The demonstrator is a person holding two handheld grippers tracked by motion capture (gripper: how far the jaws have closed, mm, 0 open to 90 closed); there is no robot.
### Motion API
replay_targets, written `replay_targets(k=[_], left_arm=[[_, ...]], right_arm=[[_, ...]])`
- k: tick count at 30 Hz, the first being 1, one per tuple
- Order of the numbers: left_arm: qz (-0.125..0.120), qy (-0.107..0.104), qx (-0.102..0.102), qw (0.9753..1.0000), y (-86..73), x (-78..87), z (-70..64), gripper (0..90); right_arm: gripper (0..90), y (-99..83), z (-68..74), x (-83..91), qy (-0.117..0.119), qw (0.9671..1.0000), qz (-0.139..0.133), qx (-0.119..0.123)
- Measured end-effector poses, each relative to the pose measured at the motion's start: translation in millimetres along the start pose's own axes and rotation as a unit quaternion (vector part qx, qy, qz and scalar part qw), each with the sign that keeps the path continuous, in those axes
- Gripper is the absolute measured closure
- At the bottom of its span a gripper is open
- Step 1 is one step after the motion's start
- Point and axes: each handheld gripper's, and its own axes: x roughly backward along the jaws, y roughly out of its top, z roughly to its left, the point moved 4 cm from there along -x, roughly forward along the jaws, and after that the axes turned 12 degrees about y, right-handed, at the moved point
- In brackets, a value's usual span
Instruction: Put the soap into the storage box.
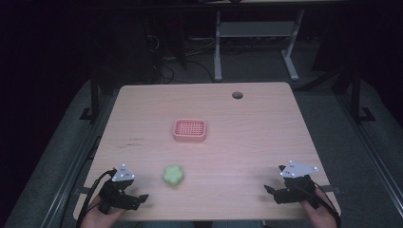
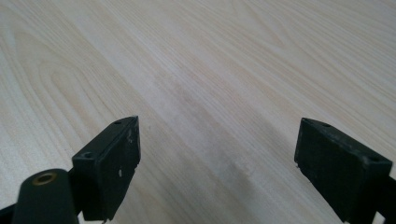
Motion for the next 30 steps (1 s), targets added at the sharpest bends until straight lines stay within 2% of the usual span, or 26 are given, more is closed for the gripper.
replay_targets(k=[1, 3, 4, 7, 12, 16, 22, 25, 30], left_arm=[[0.002, -0.001, 0.000, 1.0000, 0.7, -0.4, -0.8, 18.7], [0.002, -0.002, -0.004, 1.0000, 1.0, -0.5, -1.0, 18.7], [0.001, -0.003, -0.002, 1.0000, 1.3, -0.7, -2.2, 18.7], [0.000, -0.003, -0.005, 1.0000, 2.3, -0.6, -4.0, 18.7], [-0.001, -0.007, -0.003, 1.0000, 3.4, -0.7, -7.2, 18.7], [0.001, -0.009, -0.013, 0.9999, 5.0, -0.9, -8.8, 18.7], [0.001, -0.016, -0.012, 0.9998, 8.1, -2.7, -14.5, 18.5], [0.000, -0.024, -0.017, 0.9996, 11.8, -2.6, -18.6, 18.3], [-0.004, -0.024, -0.023, 0.9994, 15.9, -3.4, -22.1, 18.3]], right_arm=[[13.8, -0.8, -1.8, 0.5, -0.002, 0.9999, 0.005, 0.010], [13.8, -0.6, -2.2, 0.9, -0.002, 0.9999, 0.003, 0.011], [13.8, 0.8, 1.1, 0.2, 0.003, 0.9999, -0.007, -0.008], [13.8, 0.7, 1.8, 0.2, 0.001, 1.0000, -0.003, 0.000], [13.8, 0.8, 3.6, 0.9, 0.002, 1.0000, -0.005, -0.002], [13.8, 0.8, 3.2, 1.2, 0.001, 1.0000, -0.004, -0.001], [13.8, 1.3, 3.7, 0.5, 0.002, 1.0000, -0.002, 0.000], [13.8, 0.8, 3.6, 0.7, 0.001, 1.0000, -0.001, 0.000], [13.8, 0.8, 3.0, 1.5, 0.000, 1.0000, -0.004, 0.000]])
